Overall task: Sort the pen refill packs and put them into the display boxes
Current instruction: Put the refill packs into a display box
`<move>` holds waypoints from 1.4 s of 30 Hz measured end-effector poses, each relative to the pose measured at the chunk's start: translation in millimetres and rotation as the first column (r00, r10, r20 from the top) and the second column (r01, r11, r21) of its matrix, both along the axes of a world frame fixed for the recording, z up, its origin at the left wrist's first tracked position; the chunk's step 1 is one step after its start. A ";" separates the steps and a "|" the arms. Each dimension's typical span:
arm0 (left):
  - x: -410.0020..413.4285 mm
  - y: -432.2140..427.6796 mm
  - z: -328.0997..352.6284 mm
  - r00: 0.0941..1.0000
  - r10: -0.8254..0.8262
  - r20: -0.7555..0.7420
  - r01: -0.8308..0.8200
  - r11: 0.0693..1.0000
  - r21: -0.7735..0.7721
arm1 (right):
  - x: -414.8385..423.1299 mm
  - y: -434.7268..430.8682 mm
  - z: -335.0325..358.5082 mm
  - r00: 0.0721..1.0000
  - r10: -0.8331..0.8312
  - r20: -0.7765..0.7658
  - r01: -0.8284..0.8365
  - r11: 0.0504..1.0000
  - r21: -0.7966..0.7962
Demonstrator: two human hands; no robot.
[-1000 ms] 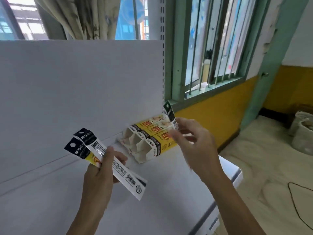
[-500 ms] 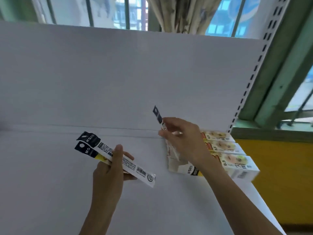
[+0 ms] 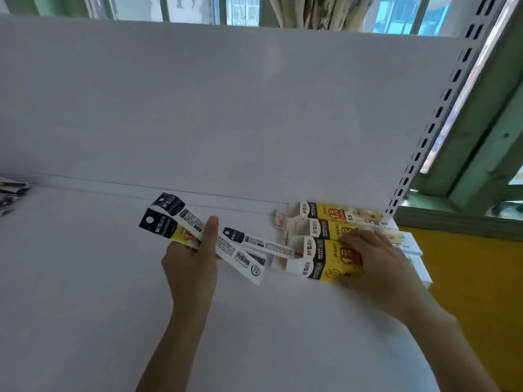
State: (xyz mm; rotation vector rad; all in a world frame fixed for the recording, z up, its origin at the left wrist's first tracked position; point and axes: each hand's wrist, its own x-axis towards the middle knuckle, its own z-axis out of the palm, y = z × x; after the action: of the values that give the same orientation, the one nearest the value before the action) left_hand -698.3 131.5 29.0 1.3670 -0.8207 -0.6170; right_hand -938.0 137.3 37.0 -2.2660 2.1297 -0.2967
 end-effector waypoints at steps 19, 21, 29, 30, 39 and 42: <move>-43.8 10.4 8.6 0.965 0.027 -0.262 -0.090 0.968 -0.234 | 15.2 31.4 -6.9 0.937 0.224 0.267 -0.140 0.944 -0.300; -45.4 13.0 10.1 0.939 -0.017 -0.345 -0.073 0.966 -0.247 | 11.5 35.1 -5.5 0.926 0.184 0.329 -0.101 0.962 -0.254; -45.1 26.1 12.1 0.937 -0.041 -0.347 -0.102 0.917 -0.385 | 5.0 41.7 -6.1 0.891 0.171 0.420 -0.058 0.961 -0.269; -43.9 26.7 11.8 0.937 -0.036 -0.347 -0.111 0.912 -0.394 | 4.4 41.6 -6.2 0.890 0.171 0.422 -0.057 0.962 -0.268; -41.0 26.9 1.4 0.924 -0.078 -0.374 -0.059 0.938 -0.343 | 7.5 41.3 -8.6 0.880 0.250 0.404 -0.152 0.953 -0.260; -52.9 30.6 -4.5 0.933 -0.164 -0.320 0.090 0.968 -0.236 | 10.9 38.6 -11.2 0.873 0.305 0.381 -0.205 0.937 -0.282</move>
State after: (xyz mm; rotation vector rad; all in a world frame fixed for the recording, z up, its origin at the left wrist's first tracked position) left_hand -751.2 162.0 24.5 0.9772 -0.6784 -0.8130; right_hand -927.2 175.9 25.9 -2.2937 1.6293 -0.9722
